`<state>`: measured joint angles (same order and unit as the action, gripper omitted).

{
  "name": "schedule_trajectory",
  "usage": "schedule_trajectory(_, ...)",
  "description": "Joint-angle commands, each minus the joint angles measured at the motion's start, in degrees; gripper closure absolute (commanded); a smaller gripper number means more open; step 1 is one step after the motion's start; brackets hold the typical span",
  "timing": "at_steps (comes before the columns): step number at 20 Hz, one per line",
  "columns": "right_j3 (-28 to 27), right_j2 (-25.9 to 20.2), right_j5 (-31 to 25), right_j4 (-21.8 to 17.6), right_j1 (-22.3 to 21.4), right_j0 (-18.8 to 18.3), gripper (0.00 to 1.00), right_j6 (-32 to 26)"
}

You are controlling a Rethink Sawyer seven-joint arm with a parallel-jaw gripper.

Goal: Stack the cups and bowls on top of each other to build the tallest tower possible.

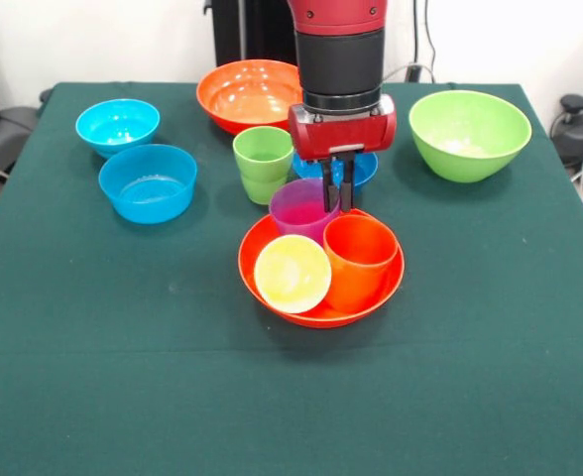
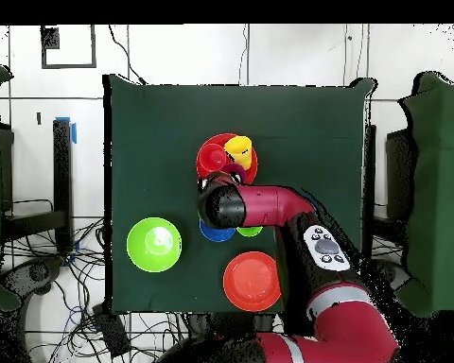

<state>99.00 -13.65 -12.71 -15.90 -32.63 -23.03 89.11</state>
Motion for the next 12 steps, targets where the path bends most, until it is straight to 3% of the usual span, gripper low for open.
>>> schedule_trajectory(1, -3.6, -5.7, -4.6, -4.1, 1.1, -1.1, 1.00, -3.0)
schedule_trajectory(10, -3.7, -6.1, -4.7, -4.7, 1.1, -1.3, 1.00, -2.8)
schedule_trajectory(11, -3.8, -6.3, -4.6, -4.8, 1.1, -1.4, 0.00, -2.8)
schedule_trajectory(12, -3.8, -6.6, -4.7, -4.8, 1.2, -1.6, 0.00, -3.2)
